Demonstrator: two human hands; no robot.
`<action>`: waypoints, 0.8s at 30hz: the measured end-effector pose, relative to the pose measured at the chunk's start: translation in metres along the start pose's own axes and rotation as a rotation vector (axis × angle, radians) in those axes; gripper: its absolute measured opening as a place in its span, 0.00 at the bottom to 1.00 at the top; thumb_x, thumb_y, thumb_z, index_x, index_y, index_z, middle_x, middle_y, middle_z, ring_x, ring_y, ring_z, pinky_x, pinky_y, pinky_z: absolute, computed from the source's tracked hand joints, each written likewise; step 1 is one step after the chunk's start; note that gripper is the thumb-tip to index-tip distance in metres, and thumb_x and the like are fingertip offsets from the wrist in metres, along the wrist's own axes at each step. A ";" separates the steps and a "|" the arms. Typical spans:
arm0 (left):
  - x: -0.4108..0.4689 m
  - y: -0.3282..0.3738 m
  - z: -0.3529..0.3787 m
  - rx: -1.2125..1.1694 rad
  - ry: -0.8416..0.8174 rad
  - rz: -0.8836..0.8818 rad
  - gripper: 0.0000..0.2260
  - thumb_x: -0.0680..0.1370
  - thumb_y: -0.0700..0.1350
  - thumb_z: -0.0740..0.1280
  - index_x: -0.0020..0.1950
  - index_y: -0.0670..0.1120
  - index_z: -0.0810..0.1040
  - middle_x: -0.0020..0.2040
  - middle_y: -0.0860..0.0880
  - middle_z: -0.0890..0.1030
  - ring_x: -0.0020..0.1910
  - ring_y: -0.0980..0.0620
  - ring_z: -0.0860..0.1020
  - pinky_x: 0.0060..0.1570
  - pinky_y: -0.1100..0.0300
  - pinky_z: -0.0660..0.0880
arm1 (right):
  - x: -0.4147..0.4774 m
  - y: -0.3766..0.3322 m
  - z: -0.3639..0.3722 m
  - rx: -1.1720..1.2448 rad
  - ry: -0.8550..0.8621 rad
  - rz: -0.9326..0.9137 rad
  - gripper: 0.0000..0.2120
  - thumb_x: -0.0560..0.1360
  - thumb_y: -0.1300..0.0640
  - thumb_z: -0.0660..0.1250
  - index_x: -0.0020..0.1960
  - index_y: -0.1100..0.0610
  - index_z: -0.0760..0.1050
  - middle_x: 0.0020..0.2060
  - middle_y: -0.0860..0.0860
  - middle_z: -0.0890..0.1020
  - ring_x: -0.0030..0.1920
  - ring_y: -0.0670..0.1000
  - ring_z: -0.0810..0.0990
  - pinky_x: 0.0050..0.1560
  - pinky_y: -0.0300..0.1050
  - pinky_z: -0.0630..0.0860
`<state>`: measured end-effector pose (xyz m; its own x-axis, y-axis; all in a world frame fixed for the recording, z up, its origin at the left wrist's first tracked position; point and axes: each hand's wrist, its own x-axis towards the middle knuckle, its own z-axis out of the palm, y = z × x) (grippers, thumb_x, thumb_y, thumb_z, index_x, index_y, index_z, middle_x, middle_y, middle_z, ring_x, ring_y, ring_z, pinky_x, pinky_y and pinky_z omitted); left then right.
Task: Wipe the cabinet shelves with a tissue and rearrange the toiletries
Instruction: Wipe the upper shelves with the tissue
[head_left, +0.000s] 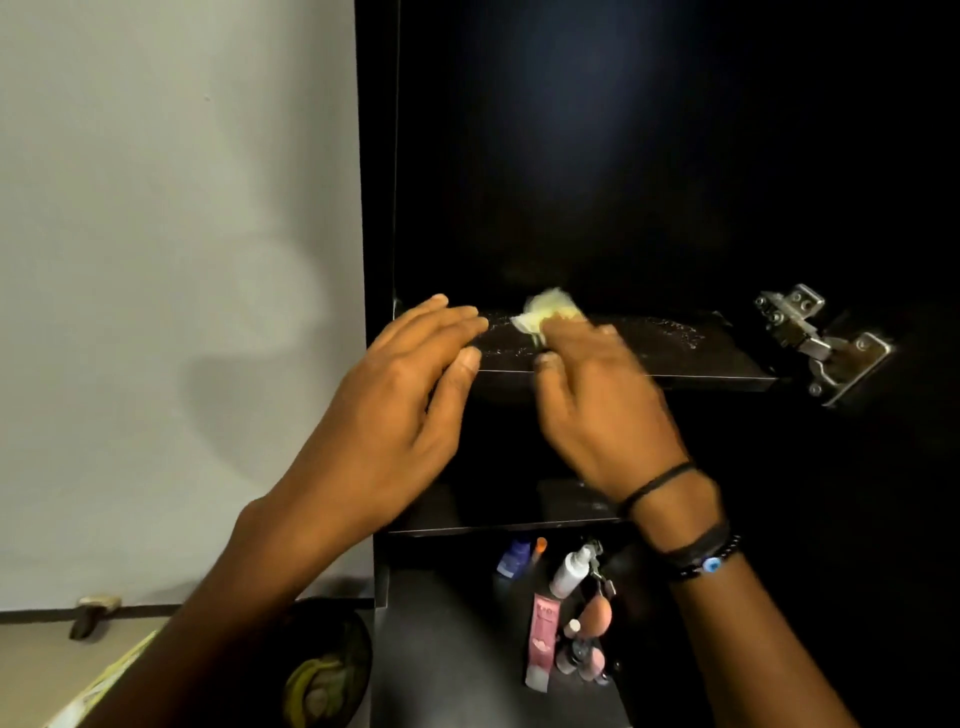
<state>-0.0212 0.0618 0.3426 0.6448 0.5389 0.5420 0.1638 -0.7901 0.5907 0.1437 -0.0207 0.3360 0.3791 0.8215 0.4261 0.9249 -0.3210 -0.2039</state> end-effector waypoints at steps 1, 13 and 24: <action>0.003 0.002 -0.003 -0.059 0.011 -0.024 0.18 0.79 0.49 0.56 0.68 0.47 0.72 0.68 0.53 0.73 0.71 0.61 0.63 0.71 0.66 0.59 | 0.000 -0.020 0.006 0.004 -0.036 -0.085 0.23 0.76 0.52 0.51 0.66 0.58 0.71 0.65 0.54 0.76 0.67 0.53 0.72 0.73 0.48 0.60; 0.010 0.012 -0.019 -0.141 -0.016 -0.104 0.19 0.81 0.50 0.55 0.72 0.52 0.65 0.72 0.57 0.67 0.71 0.65 0.61 0.71 0.66 0.59 | 0.020 0.077 -0.031 -0.255 -0.184 0.285 0.31 0.76 0.42 0.40 0.63 0.58 0.73 0.63 0.59 0.75 0.62 0.60 0.73 0.65 0.54 0.68; 0.023 0.023 -0.021 -0.219 -0.005 -0.116 0.19 0.82 0.50 0.54 0.72 0.50 0.65 0.70 0.54 0.70 0.69 0.61 0.66 0.70 0.61 0.63 | 0.031 -0.046 0.025 0.056 -0.241 -0.294 0.22 0.76 0.52 0.50 0.64 0.58 0.73 0.62 0.56 0.76 0.64 0.55 0.72 0.70 0.50 0.64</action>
<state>-0.0185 0.0620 0.3811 0.6350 0.6207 0.4600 0.0722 -0.6405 0.7646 0.1116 0.0312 0.3364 0.0737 0.9641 0.2552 0.9874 -0.0346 -0.1541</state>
